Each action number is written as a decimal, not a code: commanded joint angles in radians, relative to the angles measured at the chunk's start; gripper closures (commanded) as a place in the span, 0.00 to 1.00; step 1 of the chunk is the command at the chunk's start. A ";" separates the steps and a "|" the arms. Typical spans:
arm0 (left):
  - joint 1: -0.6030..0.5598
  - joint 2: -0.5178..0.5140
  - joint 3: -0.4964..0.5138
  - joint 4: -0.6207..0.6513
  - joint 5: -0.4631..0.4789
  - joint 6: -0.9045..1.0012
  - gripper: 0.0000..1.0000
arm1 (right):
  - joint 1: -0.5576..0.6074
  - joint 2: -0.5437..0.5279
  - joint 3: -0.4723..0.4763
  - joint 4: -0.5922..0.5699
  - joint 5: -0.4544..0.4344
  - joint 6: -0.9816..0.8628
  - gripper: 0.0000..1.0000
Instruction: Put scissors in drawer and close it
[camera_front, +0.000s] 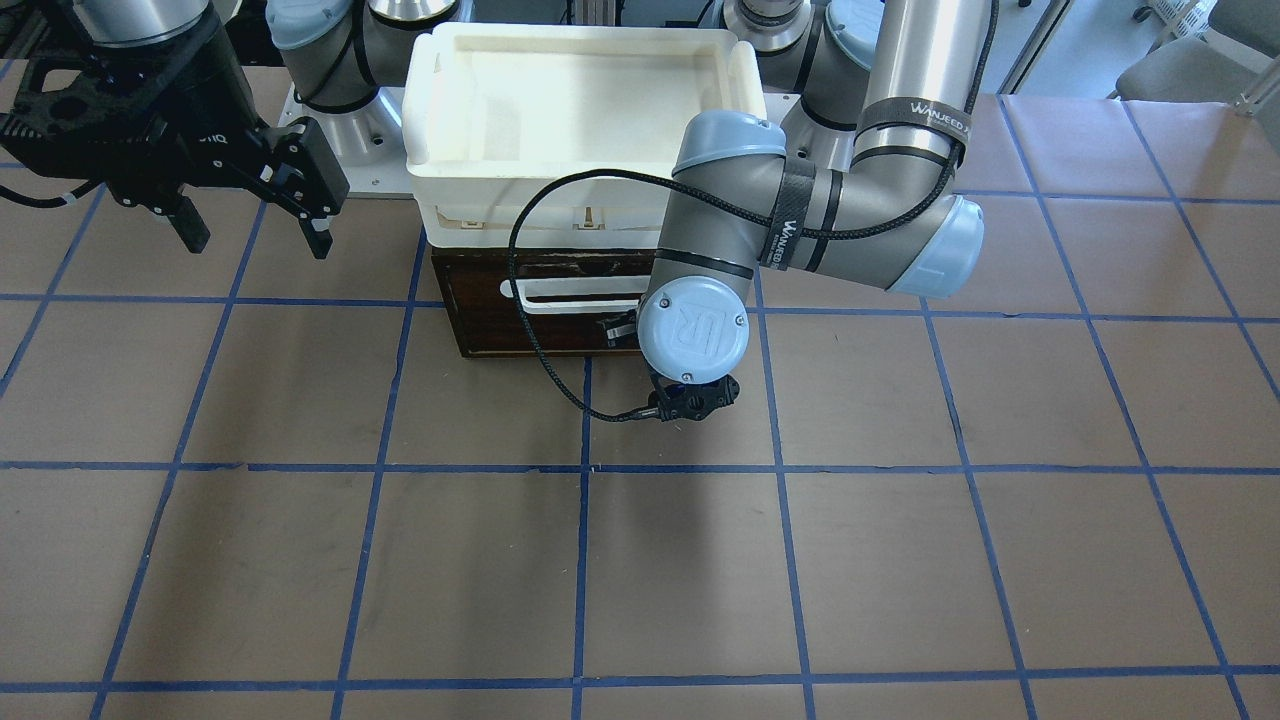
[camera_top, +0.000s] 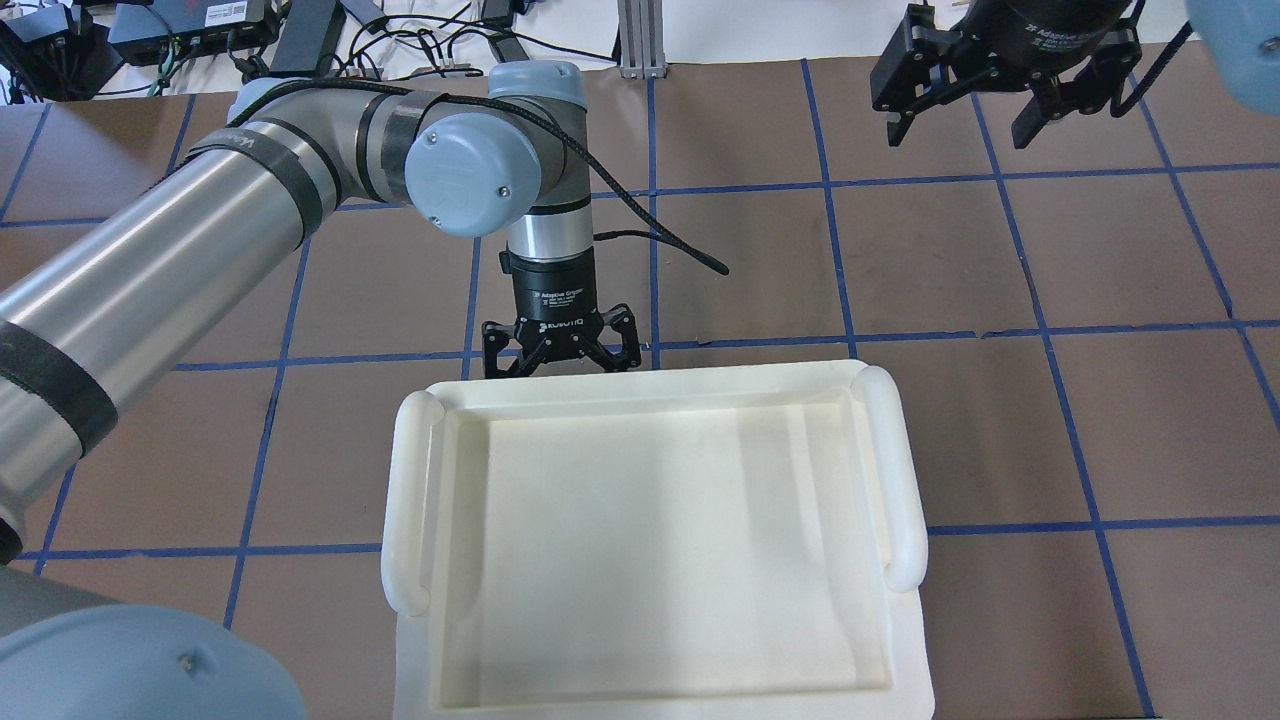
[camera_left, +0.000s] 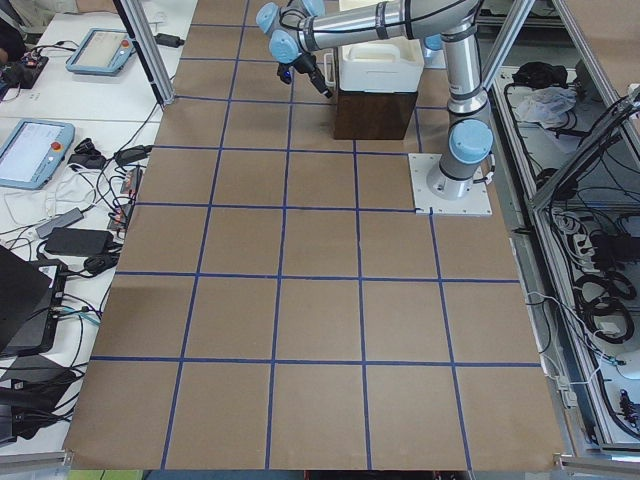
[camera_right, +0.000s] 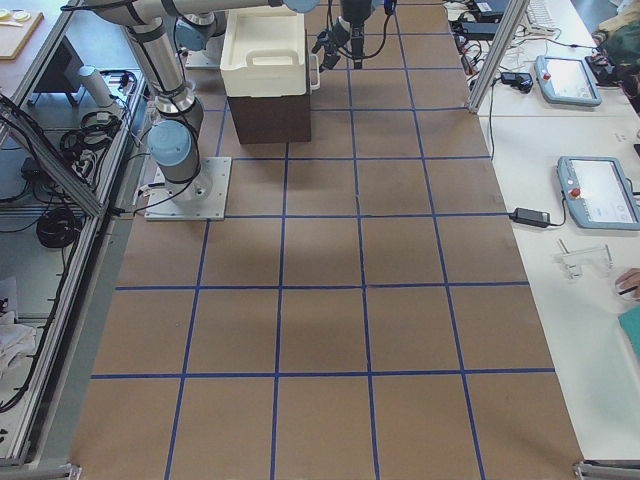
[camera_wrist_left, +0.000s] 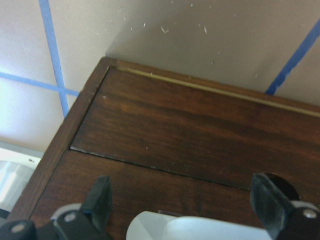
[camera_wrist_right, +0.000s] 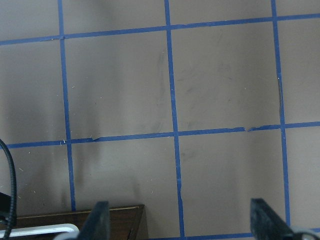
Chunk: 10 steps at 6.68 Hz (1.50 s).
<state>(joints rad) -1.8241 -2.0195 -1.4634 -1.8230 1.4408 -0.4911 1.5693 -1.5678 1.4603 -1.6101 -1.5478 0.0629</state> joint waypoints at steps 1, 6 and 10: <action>0.052 0.014 0.088 0.014 0.001 0.009 0.00 | 0.000 0.000 0.000 0.001 0.000 0.000 0.00; 0.236 0.212 0.130 0.287 0.151 0.445 0.00 | -0.002 0.000 0.000 0.004 0.000 0.000 0.00; 0.345 0.409 0.084 0.232 0.155 0.595 0.00 | 0.000 0.000 0.000 0.004 0.000 0.000 0.00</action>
<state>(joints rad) -1.5084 -1.6529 -1.3638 -1.5692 1.5969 0.0976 1.5691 -1.5678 1.4603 -1.6071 -1.5478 0.0629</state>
